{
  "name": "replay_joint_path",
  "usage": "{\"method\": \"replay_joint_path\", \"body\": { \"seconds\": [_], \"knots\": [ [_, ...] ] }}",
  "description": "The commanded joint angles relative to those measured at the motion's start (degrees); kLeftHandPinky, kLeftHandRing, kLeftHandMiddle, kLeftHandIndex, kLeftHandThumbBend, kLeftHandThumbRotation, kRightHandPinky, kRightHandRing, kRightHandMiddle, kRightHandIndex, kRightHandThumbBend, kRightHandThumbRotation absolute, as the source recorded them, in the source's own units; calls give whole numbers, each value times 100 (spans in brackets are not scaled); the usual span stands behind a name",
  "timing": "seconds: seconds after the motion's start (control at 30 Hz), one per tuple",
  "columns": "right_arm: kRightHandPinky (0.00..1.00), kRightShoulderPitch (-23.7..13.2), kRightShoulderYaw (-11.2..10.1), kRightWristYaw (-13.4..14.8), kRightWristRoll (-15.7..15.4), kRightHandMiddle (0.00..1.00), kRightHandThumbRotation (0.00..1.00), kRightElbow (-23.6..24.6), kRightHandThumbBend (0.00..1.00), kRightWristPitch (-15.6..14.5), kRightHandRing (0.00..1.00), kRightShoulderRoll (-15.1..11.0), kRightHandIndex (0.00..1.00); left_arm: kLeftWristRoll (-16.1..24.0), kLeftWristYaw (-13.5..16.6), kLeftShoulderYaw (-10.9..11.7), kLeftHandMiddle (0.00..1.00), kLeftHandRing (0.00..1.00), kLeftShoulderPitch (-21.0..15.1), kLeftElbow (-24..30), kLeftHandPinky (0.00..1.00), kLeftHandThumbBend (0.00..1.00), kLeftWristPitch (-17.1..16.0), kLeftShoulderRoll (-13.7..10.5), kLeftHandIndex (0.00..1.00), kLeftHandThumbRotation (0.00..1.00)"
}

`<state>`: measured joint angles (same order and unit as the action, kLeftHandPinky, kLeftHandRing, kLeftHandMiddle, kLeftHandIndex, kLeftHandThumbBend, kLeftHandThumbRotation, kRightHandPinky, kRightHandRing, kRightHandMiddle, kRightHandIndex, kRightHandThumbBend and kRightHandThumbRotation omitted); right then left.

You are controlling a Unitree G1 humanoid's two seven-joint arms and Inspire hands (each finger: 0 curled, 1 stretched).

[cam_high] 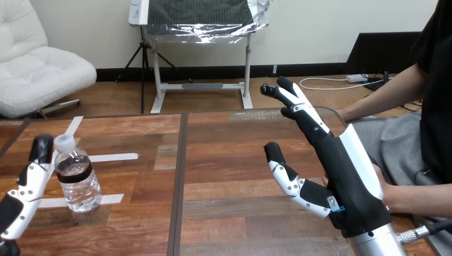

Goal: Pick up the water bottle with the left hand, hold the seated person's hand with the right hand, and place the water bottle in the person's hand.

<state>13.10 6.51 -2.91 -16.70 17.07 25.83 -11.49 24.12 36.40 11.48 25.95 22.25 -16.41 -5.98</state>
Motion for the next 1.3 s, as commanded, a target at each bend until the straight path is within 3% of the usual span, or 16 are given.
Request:
{"method": "replay_joint_path", "body": {
  "seconds": [0.0,0.17,0.3,0.73,1.0,1.27],
  "knots": [
    [89,-342,-35,57,-23,99,0,11,10,12,95,50,89,-119,-415,105,100,100,-514,-350,100,92,383,-107,100,56],
    [89,-346,-33,52,-11,99,0,5,10,4,95,52,89,-248,-775,173,100,100,-738,-634,100,97,562,-257,100,60],
    [89,-353,-35,61,-36,99,0,6,11,-11,94,54,89,-594,-1408,213,100,100,-961,-871,100,99,911,-469,100,63],
    [88,-358,-43,60,-115,98,0,50,11,-98,94,47,89,-1566,-3047,370,100,100,-1494,-1299,100,100,1773,-998,100,69],
    [88,-346,-39,25,-79,98,0,81,12,-170,94,49,88,-1919,-3651,419,100,100,-1827,-1586,100,100,2150,-1275,100,68],
    [88,-341,-40,0,-70,99,0,88,13,-192,94,15,88,-2109,-4020,430,100,100,-2116,-1858,100,100,2392,-1479,100,64]
  ]
}}
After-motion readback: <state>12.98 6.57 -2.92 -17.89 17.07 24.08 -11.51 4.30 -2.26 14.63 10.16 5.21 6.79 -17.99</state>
